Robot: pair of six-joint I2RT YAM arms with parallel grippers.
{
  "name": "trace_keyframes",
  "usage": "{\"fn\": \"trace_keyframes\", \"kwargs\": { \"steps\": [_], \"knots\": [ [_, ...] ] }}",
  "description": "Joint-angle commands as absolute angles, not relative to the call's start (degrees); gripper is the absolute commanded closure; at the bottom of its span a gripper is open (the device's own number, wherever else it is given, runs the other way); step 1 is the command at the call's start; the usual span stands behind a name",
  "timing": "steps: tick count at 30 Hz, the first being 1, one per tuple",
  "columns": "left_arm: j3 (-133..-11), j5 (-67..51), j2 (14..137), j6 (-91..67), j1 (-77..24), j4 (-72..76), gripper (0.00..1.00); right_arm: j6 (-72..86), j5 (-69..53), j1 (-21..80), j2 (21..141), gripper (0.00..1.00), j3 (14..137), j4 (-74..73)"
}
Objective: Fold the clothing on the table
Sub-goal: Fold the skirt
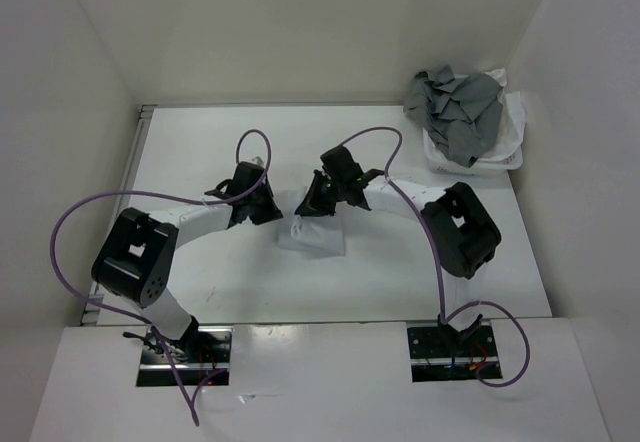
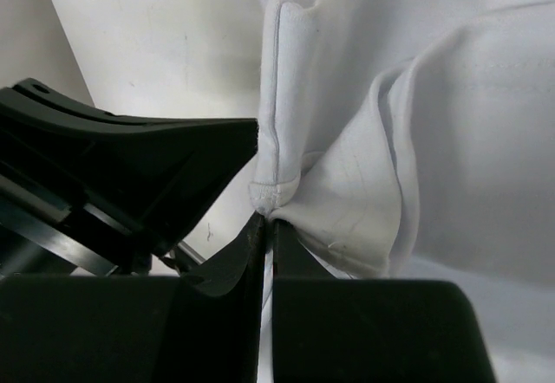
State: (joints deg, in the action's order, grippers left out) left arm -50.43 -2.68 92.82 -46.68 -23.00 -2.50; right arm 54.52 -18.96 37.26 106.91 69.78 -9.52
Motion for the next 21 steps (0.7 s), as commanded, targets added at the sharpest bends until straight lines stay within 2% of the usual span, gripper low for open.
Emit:
{"fn": "trace_keyframes", "kwargs": {
  "steps": [1,12,21],
  "knots": [
    [-49.39,-3.52,94.56,-46.41,-22.76,-0.79,1.00,53.35,-20.39,37.71,109.24,1.00,73.12,-5.98],
    [-48.25,-4.66,100.80,-46.93,-22.76,2.11,1.00,52.82,-20.83,38.76,110.38,1.00,73.65,-5.45],
    [-47.72,-5.27,101.43,-47.46,-22.76,2.72,1.00,52.29,-21.10,40.43,112.14,1.00,75.59,-5.36]
  ]
}}
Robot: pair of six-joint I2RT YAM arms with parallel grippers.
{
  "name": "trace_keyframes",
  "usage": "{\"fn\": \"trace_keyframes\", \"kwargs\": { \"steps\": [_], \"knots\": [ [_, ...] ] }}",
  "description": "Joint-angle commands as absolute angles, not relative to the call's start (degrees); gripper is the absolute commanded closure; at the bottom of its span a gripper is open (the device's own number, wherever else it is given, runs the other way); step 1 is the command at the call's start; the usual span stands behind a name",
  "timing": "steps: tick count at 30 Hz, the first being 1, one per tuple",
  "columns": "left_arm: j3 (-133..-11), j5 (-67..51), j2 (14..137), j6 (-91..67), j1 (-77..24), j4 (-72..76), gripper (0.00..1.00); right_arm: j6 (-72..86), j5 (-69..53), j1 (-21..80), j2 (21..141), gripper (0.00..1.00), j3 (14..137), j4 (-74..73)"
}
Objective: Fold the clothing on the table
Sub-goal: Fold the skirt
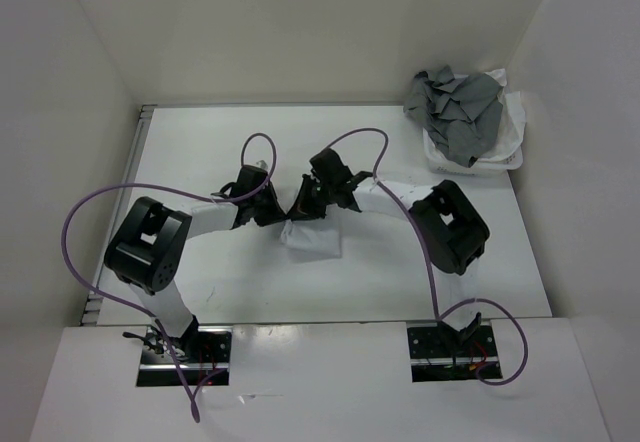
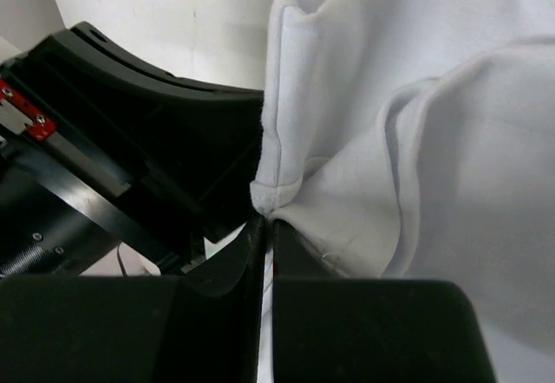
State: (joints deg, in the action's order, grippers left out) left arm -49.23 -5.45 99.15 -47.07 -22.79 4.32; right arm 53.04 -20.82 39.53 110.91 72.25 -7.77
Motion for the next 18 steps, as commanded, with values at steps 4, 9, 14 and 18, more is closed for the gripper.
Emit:
{"fn": "trace_keyframes", "kwargs": {
  "steps": [4,9,14,18],
  "knots": [
    [-47.72,-5.27,100.90,-47.46,-22.76,2.72,1.00,50.46,-20.48,40.43,115.57,0.52,78.39,-7.38],
    [-47.72,-5.89,100.90,-47.46,-22.76,2.72,1.00,48.61,-17.06,40.43,116.10,0.42,80.77,-9.66],
    [-47.20,-5.89,99.76,-46.94,-22.76,2.72,1.00,48.08,-14.16,38.67,107.16,0.42,77.62,-8.53],
    [-47.20,-5.89,99.76,-46.93,-22.76,2.72,1.00,46.93,-11.08,38.14,97.58,0.39,74.80,-8.43]
  ]
}}
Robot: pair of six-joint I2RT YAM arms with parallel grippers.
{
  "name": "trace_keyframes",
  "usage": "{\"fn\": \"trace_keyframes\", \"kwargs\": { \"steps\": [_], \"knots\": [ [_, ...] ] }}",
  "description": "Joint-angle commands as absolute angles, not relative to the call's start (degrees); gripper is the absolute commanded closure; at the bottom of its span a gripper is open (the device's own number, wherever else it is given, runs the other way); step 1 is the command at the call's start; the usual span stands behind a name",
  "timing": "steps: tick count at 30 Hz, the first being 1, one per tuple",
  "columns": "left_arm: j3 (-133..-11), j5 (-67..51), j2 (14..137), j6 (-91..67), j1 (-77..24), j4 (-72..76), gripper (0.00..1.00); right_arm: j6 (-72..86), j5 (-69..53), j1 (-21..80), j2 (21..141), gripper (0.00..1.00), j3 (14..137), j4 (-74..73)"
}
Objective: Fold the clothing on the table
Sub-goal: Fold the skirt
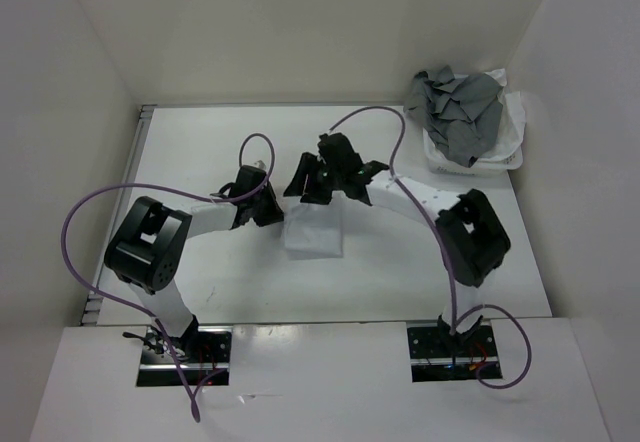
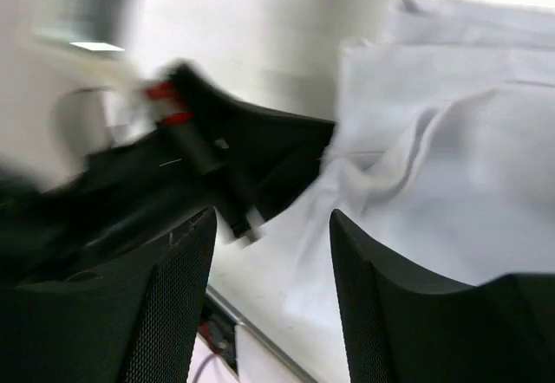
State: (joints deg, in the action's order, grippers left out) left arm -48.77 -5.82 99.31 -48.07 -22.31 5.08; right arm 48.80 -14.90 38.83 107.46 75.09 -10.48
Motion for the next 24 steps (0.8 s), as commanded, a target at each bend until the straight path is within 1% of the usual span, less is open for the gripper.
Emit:
{"fn": "trace_keyframes", "kwargs": {
  "steps": [1,4,7,8,10,11,12,14,17,20,24],
  "knots": [
    [-47.72,-5.89,99.76,-46.93,-22.76,2.72,1.00,46.93,-10.38,38.14,96.08,0.39,74.79,-9.48],
    [-49.04,-5.28,99.06,-45.88,-22.76,1.06,1.00,46.32,-9.67,36.04,91.76,0.39,74.09,-12.81],
    [-50.36,-2.56,95.11,-44.39,-22.76,-2.01,1.00,46.32,-9.67,34.20,89.92,0.48,71.73,-15.90],
    [-51.32,-1.42,93.71,-44.38,-22.76,-4.46,1.00,46.32,-9.67,34.19,88.87,0.64,70.50,-16.43],
    [-53.17,1.57,88.79,-42.90,-22.76,-6.76,1.00,46.93,-9.67,33.67,88.16,0.85,66.11,-16.44],
    [-53.70,2.37,87.12,-42.89,-22.76,-8.68,1.00,47.46,-10.19,33.66,88.15,1.00,64.70,-15.83],
    [-53.70,2.37,83.79,-42.89,-22.76,-9.40,1.00,48.07,-10.20,33.05,88.15,1.00,62.16,-15.82],
    [-55.10,3.08,81.14,-42.28,-22.76,-11.33,1.00,48.87,-11.07,33.05,88.15,1.00,60.39,-13.90],
    [-54.41,-1.39,76.31,-41.75,-22.76,-11.17,1.00,49.39,-13.01,33.05,90.78,1.00,59.24,-12.58],
    [-51.95,-8.42,75.06,-41.75,-22.76,-7.83,1.00,49.39,-13.01,33.05,94.38,1.00,59.24,-12.04],
    [-50.02,-11.68,77.16,-42.28,-22.76,-5.80,1.00,49.39,-14.24,33.05,101.59,1.00,61.43,-12.65]
  ]
}}
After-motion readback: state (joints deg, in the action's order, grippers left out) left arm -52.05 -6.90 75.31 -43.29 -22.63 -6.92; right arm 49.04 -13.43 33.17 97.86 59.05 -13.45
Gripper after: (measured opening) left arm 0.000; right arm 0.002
